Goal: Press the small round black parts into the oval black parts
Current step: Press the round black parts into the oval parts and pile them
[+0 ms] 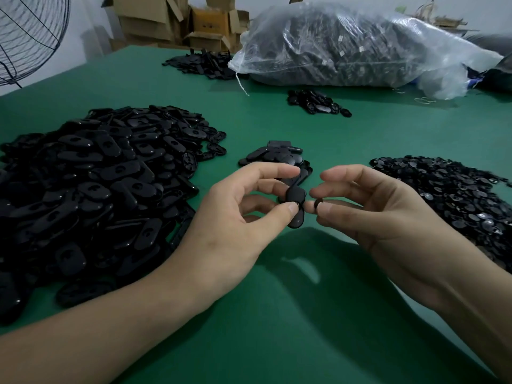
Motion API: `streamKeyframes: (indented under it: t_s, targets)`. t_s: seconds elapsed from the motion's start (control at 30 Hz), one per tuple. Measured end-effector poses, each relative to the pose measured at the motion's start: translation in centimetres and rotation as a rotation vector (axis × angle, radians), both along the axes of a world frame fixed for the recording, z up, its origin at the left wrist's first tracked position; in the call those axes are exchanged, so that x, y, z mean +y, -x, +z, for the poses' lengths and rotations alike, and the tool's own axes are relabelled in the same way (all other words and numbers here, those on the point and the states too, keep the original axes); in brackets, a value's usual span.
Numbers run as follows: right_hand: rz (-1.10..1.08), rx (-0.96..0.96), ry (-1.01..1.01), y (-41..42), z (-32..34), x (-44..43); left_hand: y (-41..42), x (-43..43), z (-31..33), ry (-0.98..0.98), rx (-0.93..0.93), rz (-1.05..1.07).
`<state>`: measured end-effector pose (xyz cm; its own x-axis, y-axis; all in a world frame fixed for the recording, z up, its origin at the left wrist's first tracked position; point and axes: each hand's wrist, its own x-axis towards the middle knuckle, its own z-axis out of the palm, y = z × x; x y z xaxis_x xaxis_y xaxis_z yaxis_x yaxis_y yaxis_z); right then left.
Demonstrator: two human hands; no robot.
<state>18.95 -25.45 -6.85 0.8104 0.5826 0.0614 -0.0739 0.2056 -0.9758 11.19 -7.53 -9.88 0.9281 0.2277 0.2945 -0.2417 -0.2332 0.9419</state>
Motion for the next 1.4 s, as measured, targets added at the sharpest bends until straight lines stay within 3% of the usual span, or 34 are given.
streamKeyframes:
  t_s: [0.6, 1.07, 1.27, 1.4]
  targets:
    - [-0.101, -0.086, 0.007, 0.91, 0.03, 0.42, 0.16, -0.43, 0.12, 0.017, 0.010, -0.029]
    - [-0.117, -0.259, 0.247, 0.97, 0.06, 0.26, 0.44, -0.42, 0.29, -0.043, 0.057, 0.023]
    - [-0.134, -0.172, 0.205, 0.68, 0.21, 0.12, 0.46, -0.42, 0.30, -0.077, 0.019, -0.025]
    - [-0.106, -0.085, 0.154, 0.39, 0.13, -0.06, 0.20, -0.18, 0.11, 0.020, 0.028, -0.018]
